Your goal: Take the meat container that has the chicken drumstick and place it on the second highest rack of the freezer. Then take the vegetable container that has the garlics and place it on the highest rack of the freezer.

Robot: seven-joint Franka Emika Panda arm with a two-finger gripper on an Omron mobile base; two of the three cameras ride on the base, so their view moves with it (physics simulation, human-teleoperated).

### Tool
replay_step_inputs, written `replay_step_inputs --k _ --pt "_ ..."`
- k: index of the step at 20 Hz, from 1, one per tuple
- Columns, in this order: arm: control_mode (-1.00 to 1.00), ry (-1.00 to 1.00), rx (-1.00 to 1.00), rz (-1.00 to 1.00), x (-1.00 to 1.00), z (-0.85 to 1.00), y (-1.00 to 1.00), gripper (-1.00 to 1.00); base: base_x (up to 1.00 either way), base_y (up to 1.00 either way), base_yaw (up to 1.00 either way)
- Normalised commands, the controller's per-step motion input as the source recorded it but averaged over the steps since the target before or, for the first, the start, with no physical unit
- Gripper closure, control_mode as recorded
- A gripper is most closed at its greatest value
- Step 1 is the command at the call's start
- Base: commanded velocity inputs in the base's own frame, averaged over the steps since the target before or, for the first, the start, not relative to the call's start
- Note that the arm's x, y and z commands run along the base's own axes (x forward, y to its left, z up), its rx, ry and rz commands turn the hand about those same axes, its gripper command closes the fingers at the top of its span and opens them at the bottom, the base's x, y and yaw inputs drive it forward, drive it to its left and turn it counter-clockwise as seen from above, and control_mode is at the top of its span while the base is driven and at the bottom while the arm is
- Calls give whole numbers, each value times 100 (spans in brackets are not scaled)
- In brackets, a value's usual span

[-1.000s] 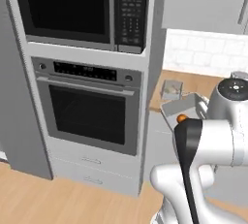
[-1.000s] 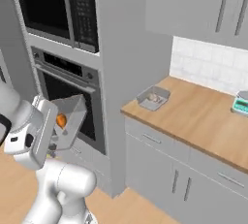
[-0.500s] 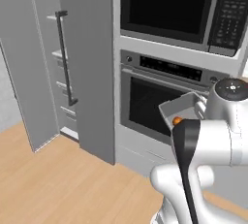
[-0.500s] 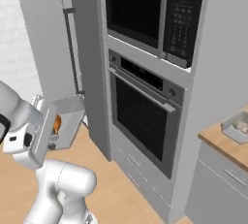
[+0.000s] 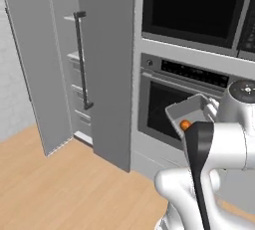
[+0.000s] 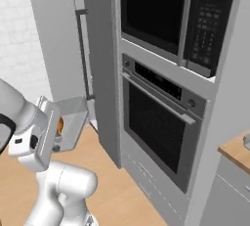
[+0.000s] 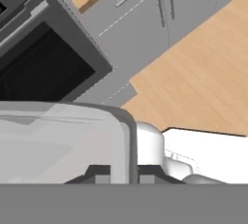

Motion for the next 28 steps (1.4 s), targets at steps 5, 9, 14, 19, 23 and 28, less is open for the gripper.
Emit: replay_step_inputs --k 5,9,14,19,23,28 --pt "100 0 0 0 0 0 0 100 100 18 33" --pt "100 0 0 0 0 0 0 100 65 81 38" --pt "100 0 0 0 0 0 0 100 99 70 12" --pt "100 0 0 0 0 0 0 100 89 53 -12" --pt "100 0 0 0 0 0 0 100 51 5 -32" --pt "100 0 0 0 0 0 0 100 50 20 -49"
